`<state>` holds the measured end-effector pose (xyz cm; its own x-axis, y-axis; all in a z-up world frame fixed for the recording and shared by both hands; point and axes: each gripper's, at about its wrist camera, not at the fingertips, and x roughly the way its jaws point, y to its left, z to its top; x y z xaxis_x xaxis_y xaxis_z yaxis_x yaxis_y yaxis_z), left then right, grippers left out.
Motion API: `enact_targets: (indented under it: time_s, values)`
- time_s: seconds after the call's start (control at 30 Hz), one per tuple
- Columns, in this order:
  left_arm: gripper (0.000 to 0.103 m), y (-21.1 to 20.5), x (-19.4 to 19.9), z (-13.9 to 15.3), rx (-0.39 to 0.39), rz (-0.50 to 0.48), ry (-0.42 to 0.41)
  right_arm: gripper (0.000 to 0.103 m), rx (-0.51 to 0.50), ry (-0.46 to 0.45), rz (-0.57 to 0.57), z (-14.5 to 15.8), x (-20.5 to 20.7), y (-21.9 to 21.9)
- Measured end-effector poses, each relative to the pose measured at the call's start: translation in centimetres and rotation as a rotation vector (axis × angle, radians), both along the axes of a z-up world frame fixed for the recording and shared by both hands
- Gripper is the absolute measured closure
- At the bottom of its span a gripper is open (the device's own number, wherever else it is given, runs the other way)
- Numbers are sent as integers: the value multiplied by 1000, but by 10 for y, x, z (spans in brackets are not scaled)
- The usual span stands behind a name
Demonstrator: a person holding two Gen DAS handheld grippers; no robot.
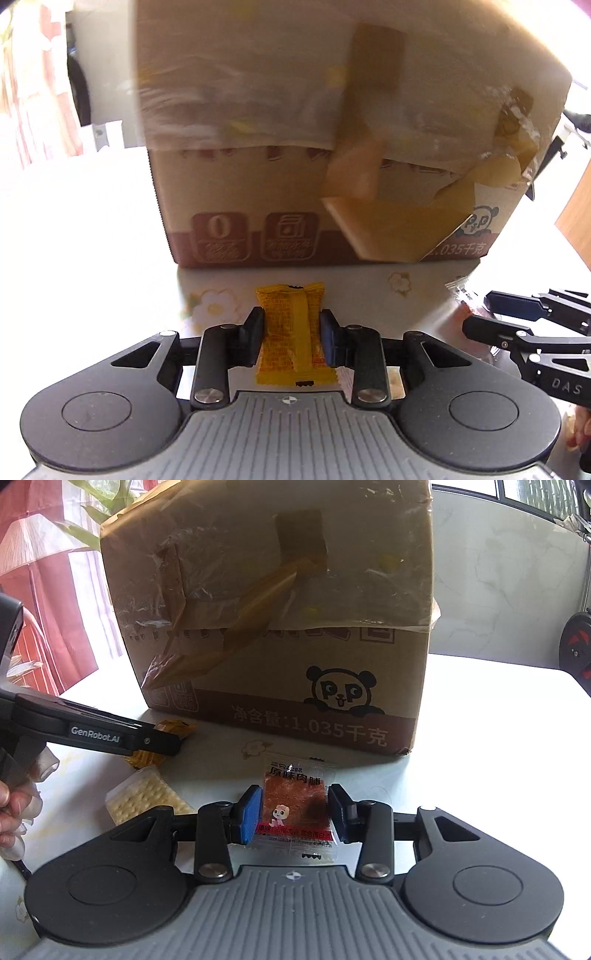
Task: Organize snacks
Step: 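Grasp the orange stick snack with the left gripper while the right grasps the red packet, then carry both snacks over the lined box and open both grippers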
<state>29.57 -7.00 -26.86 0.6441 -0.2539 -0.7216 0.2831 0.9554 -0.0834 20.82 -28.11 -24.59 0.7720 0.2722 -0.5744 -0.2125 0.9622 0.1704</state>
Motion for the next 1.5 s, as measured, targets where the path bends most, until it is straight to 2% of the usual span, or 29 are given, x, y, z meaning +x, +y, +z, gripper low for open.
enact_targets:
  time_s: [0.3,0.47,0.6,0.73,0.93,1.1,1.23,1.37,1.5]
  values:
    - [69,46,-43,8,-40,129,-35,61,-23,-17,27,1,-3,4]
    - [69,51,-50,21,-77,139,-72,61,-26,-60,-5,5,-13,4]
    - [69,62,-54,45,-159,114,-110,61,0,-78,-44,18,-27,-3]
    - [69,60,-51,71,-197,105,-187,61,28,-129,-75,44,-44,-16]
    - [69,47,-39,121,-197,65,-332,61,69,-301,-118,110,-52,-41]
    - [69,37,-18,169,-241,42,-420,61,47,-392,-122,162,-26,-42]
    - [69,12,7,195,-222,-15,-482,61,-4,-417,-99,192,8,-31]
    - [69,-24,42,193,-170,-92,-447,61,-11,-381,-121,191,53,-24]
    - [67,-47,68,182,-151,-116,-423,60,-29,-323,-154,176,80,-21]
